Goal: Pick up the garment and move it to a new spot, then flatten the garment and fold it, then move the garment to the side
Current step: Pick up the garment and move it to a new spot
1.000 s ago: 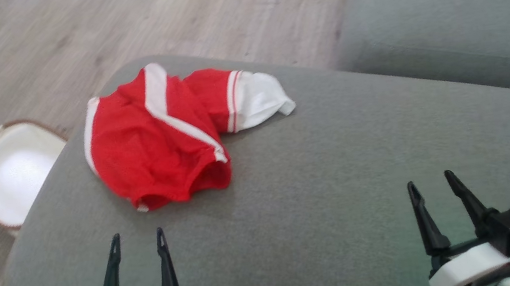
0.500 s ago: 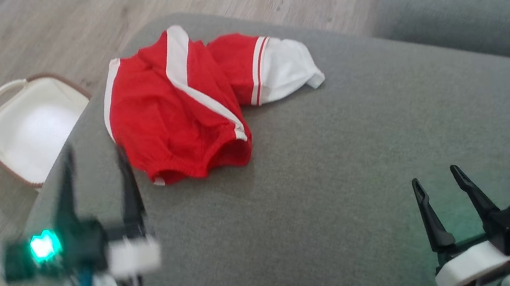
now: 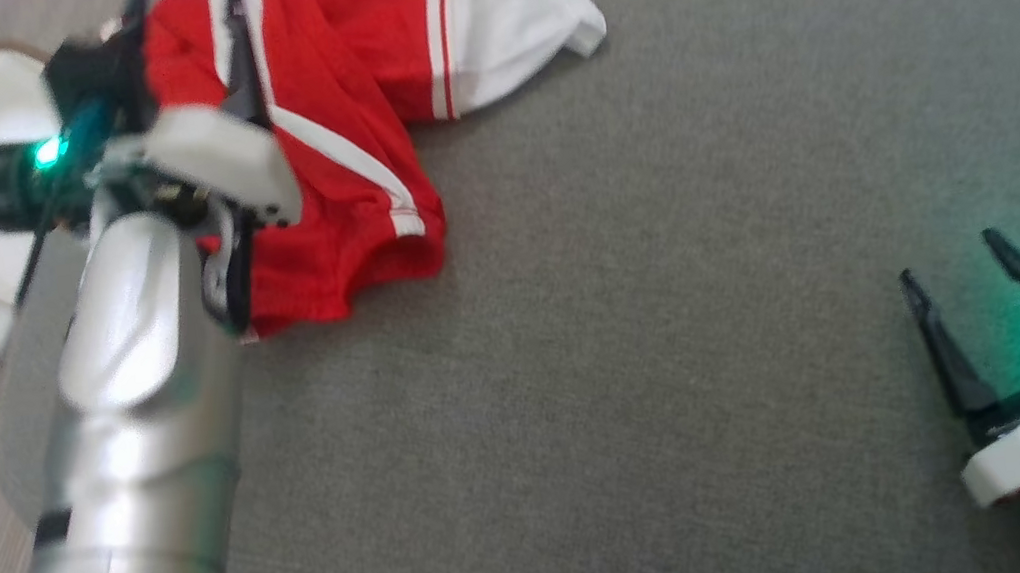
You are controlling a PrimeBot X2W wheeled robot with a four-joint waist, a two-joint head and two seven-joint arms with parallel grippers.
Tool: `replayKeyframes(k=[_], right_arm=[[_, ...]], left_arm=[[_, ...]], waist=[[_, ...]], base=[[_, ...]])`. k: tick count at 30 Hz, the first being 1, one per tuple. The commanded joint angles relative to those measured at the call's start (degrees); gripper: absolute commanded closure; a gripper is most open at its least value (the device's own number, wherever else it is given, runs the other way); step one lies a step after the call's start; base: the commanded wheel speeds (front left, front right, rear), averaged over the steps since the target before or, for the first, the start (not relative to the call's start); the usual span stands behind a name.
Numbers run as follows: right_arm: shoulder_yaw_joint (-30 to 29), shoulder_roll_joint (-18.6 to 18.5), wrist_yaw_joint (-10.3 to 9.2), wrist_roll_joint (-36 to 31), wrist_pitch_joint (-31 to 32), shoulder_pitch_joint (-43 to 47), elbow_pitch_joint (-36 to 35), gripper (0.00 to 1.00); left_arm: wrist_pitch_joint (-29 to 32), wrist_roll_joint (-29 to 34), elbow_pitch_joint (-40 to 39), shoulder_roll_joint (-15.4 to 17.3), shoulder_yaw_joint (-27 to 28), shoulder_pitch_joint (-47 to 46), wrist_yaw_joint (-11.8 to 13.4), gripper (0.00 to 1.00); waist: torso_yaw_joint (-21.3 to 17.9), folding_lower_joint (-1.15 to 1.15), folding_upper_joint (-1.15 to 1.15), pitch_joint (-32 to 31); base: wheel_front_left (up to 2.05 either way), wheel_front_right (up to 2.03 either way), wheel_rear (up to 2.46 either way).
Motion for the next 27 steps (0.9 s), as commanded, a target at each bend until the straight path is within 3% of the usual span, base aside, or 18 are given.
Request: replayKeyframes(k=[1,8,15,16,20,27], right_arm=[[0.82,-2.18,0.42,-0.46,-0.68,-1.20,-2.50,0.00],[1.21,-5.76,0.42,-0.34,-0.68,-2.50,-4.18,0.00],[2.08,-6.52,0.42,-0.01,-0.68,-4.35,-4.28,0.00],[2.03,-6.55,0.42,0.05,-0.68,-4.56,-4.24,0.00],[1.68,-6.08,0.42,0.19,-0.68,-4.72,-3.58,0.00],[2.26,-0.69,0.42,0.50,-0.68,-4.48,-1.70,0.00]], left_arm=[[4.53,-0.78,3.10,1.28,1.23,-4.16,-0.91,0.00],[16.98,-4.78,18.08,-0.64,-0.71,-10.17,-3.06,0.00],[17.69,-7.85,24.61,-0.96,-1.10,-10.50,-3.50,0.00],[16.81,-8.23,24.93,-0.97,-1.18,-10.66,-3.69,1.00],[11.48,-7.97,25.27,-0.89,-2.14,-12.37,-4.19,1.00],[3.00,-6.29,23.12,2.25,-4.36,-18.15,-5.29,1.00]], waist=[[-0.14,-0.02,0.00,4.10],[0.35,-0.02,0.00,9.04],[-0.23,-0.02,0.00,10.44],[-0.28,-0.02,0.00,10.53],[-0.41,-0.02,0.00,9.38],[-2.47,-0.02,0.00,0.77]], base=[[0.00,0.00,0.00],[0.00,0.00,0.00],[0.00,0.00,0.00],[0.00,0.00,0.00],[0.00,0.00,0.00],[0.00,0.00,0.00]])
